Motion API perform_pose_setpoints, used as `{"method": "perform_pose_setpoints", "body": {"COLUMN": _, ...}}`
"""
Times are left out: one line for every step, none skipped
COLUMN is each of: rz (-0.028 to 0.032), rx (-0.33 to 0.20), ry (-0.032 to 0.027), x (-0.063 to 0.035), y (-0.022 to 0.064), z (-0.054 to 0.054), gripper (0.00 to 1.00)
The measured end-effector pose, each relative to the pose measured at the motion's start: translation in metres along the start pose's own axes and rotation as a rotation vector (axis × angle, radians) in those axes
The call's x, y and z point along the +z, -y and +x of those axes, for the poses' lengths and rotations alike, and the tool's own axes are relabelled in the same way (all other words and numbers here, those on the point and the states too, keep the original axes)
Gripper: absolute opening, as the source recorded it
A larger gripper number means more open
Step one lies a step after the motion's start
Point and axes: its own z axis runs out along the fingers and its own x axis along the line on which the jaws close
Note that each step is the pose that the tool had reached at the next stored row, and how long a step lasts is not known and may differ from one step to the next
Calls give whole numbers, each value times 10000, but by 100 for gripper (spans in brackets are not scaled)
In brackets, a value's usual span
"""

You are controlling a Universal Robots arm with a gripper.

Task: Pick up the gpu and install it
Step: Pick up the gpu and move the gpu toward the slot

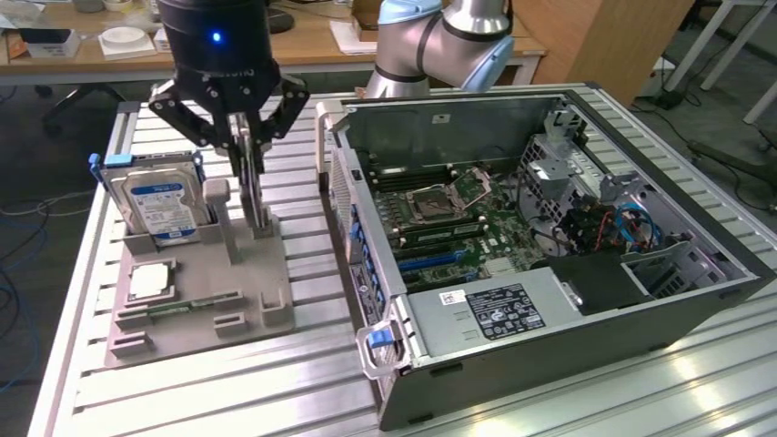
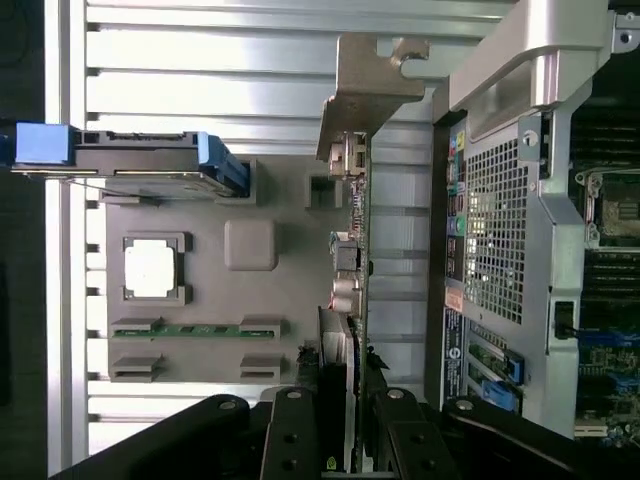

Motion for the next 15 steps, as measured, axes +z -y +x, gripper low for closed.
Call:
{"method": "perform_pose_setpoints", "body": {"rz": 1, "rx": 0, "ry": 0, "x": -36, "y": -1, "z": -1, "gripper": 27}}
{"method": "perform_pose_setpoints", "body": {"rz": 0, "rx": 0, "ry": 0, "x": -71, "y": -2, "z": -1, "gripper": 27}}
{"method": "perform_pose_setpoints", "body": {"rz": 0, "rx": 0, "ry": 0, "x": -98, "y": -3, "z": -2, "gripper": 27}}
{"method": "perform_pose_setpoints", "body": {"rz": 0, "rx": 0, "ry": 0, "x": -125, "y": -4, "z": -2, "gripper": 27}}
{"method": "perform_pose_setpoints", "body": {"rz": 0, "rx": 0, "ry": 0, "x": -155, "y": -5, "z": -3, "gripper": 27}}
{"method": "perform_pose_setpoints", "body": {"rz": 0, "rx": 0, "ry": 0, "x": -182, "y": -6, "z": -3, "gripper": 27}}
{"method": "perform_pose_setpoints", "body": {"rz": 0, "rx": 0, "ry": 0, "x": -205, "y": -7, "z": -4, "gripper": 27}}
{"method": "perform_pose_setpoints", "body": {"rz": 0, "rx": 0, "ry": 0, "x": -231, "y": -7, "z": -4, "gripper": 27}}
{"method": "perform_pose_setpoints", "body": {"rz": 0, "rx": 0, "ry": 0, "x": -256, "y": -8, "z": -5, "gripper": 27}}
{"method": "perform_pose_setpoints", "body": {"rz": 0, "rx": 0, "ry": -1, "x": -283, "y": -9, "z": -5, "gripper": 27}}
{"method": "perform_pose_setpoints", "body": {"rz": 0, "rx": 0, "ry": 0, "x": -310, "y": -10, "z": -6, "gripper": 27}}
{"method": "perform_pose_setpoints", "body": {"rz": 0, "rx": 0, "ry": -1, "x": -331, "y": -10, "z": -6, "gripper": 27}}
{"method": "perform_pose_setpoints", "body": {"rz": 0, "rx": 1, "ry": 0, "x": -346, "y": -11, "z": -6, "gripper": 27}}
{"method": "perform_pose_setpoints", "body": {"rz": 0, "rx": 0, "ry": 0, "x": -365, "y": -12, "z": -7, "gripper": 27}}
{"method": "perform_pose_setpoints", "body": {"rz": 0, "rx": 0, "ry": 0, "x": -387, "y": -12, "z": -7, "gripper": 27}}
